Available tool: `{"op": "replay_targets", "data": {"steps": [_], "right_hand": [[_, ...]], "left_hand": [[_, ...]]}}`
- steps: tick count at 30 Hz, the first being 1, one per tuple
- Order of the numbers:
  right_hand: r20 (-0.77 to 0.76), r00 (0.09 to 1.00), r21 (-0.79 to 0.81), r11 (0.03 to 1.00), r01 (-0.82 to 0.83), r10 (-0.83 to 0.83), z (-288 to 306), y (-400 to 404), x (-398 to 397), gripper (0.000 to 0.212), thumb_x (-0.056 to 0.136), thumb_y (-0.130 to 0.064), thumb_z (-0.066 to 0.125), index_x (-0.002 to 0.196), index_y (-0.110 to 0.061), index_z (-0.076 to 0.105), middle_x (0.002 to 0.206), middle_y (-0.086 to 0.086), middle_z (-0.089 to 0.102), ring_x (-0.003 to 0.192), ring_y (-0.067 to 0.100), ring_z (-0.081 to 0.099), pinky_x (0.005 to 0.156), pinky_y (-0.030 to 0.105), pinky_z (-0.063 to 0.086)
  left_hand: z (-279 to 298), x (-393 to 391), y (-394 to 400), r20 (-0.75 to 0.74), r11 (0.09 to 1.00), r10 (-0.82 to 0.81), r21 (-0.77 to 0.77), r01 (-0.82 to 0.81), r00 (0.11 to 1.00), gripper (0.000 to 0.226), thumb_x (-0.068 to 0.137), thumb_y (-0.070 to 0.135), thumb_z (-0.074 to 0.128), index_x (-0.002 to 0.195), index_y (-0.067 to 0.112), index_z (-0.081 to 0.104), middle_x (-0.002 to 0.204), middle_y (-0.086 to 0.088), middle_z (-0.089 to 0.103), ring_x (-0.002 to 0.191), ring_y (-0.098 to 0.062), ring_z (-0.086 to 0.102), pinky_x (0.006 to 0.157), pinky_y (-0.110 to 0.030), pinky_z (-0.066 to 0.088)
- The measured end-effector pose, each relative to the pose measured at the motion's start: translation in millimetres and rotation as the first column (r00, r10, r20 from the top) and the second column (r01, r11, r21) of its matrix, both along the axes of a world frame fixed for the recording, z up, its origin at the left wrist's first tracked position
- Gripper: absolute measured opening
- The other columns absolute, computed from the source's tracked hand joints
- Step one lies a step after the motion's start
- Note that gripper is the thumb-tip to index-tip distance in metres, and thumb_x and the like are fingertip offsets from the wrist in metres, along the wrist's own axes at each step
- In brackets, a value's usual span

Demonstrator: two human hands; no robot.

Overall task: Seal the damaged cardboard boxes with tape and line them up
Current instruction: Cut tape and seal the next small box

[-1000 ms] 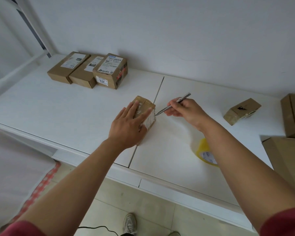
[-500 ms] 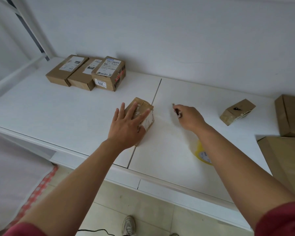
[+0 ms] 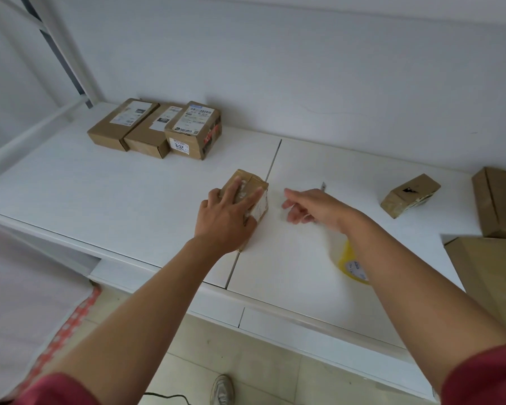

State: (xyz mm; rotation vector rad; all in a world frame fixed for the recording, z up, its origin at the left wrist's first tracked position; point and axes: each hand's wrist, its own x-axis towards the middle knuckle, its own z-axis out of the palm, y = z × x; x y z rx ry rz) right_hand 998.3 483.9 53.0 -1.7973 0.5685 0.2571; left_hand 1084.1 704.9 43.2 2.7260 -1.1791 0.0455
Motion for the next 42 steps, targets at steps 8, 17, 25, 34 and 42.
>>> {"op": "replay_targets", "data": {"steps": [8,17,25,34,42], "right_hand": [[0.124,0.989,-0.097,0.993,-0.067,0.079,-17,3,14,0.014,0.091,-0.016,0.069,0.081,-0.007,0.065,0.058,0.0,0.061,0.051,0.011,0.052,0.055,0.024,0.045],[-0.152,0.961,-0.463,0.843,-0.276,0.231,-38,11,23,0.018,0.094,-0.03,0.064,0.084,-0.014,0.062,0.054,-0.01,0.064,0.047,0.004,0.056,0.061,0.025,0.044],[-0.289,0.934,-0.643,0.681,-0.35,0.207,-40,17,29,0.03,0.09,-0.043,0.064,0.075,-0.02,0.05,0.067,0.0,0.066,0.052,0.011,0.058,0.054,0.026,0.044],[0.029,0.996,-0.705,0.705,0.077,-0.079,12,34,15,0.07,0.089,-0.074,0.038,0.09,-0.006,0.056,0.086,0.008,0.066,0.086,0.027,0.063,0.087,0.042,0.047],[0.224,0.898,0.44,0.861,0.254,-0.379,25,102,-28,0.065,0.068,-0.067,0.067,0.12,-0.027,0.063,0.1,0.004,0.07,0.083,0.02,0.069,0.075,0.042,0.059]], "left_hand": [[2,0,0,0.024,0.996,0.081,-0.034,-0.08,0.996,0.061,0.09,0.041,0.048,0.148,0.05,0.03,0.161,0.001,0.021,0.125,-0.038,0.036,0.099,-0.045,0.039],[27,45,47,0.009,0.934,0.31,-0.187,-0.303,0.951,0.061,0.091,0.036,0.052,0.148,0.044,0.032,0.159,-0.003,0.021,0.125,-0.044,0.037,0.099,-0.053,0.04],[26,33,59,-0.043,0.935,0.257,-0.241,-0.26,0.965,0.063,0.091,0.034,0.053,0.149,0.046,0.032,0.158,-0.003,0.024,0.125,-0.043,0.038,0.098,-0.053,0.042],[48,25,67,-0.727,0.509,-0.39,-0.681,-0.526,0.565,0.055,0.09,0.03,0.059,0.14,0.05,0.048,0.139,0.001,0.055,0.117,-0.023,0.064,0.081,-0.04,0.06],[23,2,50,-0.722,0.55,-0.643,-0.667,-0.503,0.254,0.051,0.094,0.023,0.049,0.139,0.045,0.049,0.134,0.006,0.063,0.116,-0.018,0.064,0.077,-0.03,0.056]]}}
